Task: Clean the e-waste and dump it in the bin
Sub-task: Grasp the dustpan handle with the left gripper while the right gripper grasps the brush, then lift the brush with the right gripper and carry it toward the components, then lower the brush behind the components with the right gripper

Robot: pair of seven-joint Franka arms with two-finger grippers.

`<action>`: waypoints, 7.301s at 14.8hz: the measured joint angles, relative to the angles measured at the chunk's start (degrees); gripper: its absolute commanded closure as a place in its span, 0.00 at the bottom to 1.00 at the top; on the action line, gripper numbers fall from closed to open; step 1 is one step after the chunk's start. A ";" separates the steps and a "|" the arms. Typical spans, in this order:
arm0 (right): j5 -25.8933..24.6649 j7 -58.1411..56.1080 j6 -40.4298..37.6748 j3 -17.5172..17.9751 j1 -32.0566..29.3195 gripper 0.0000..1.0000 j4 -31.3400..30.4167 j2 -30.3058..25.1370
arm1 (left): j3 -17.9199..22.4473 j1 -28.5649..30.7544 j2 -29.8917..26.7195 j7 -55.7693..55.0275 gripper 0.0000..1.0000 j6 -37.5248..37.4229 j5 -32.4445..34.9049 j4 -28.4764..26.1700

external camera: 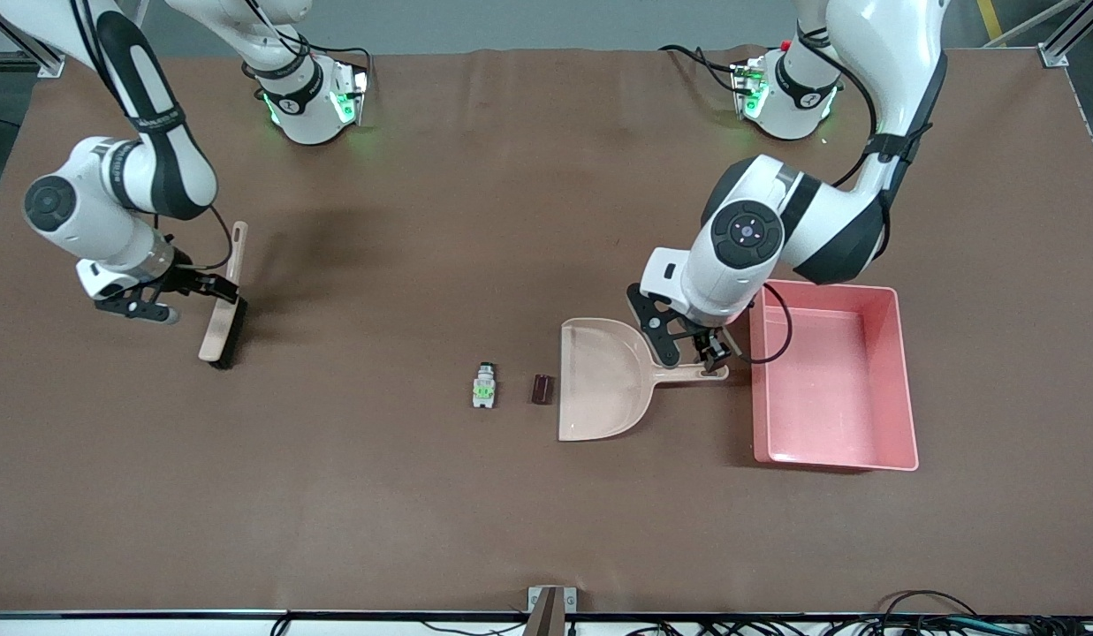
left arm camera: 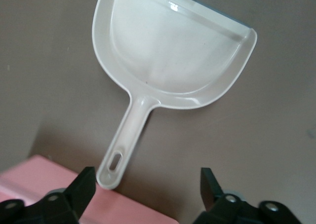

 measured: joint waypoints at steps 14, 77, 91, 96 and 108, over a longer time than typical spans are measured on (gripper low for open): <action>0.00 -0.14 2.01 0.17 0.00 0.29 -5.61 -1.80 | -0.18 -0.23 7.60 5.10 0.10 6.79 8.82 -0.77; 11.26 4.41 0.52 1.58 17.28 1.00 0.87 -2.99 | -0.37 -3.77 13.73 7.11 0.77 2.86 17.42 4.87; 11.64 41.08 -11.63 1.79 43.65 1.00 34.57 20.93 | -0.32 -3.90 13.79 7.12 0.77 2.70 17.42 4.87; 11.64 41.23 -12.33 1.71 44.55 1.00 36.25 21.98 | -0.32 -3.90 13.80 7.12 0.77 2.70 17.42 4.87; 11.64 45.05 -12.50 1.68 47.62 1.00 40.51 26.32 | -0.25 -3.90 13.93 7.11 0.77 2.60 17.42 4.87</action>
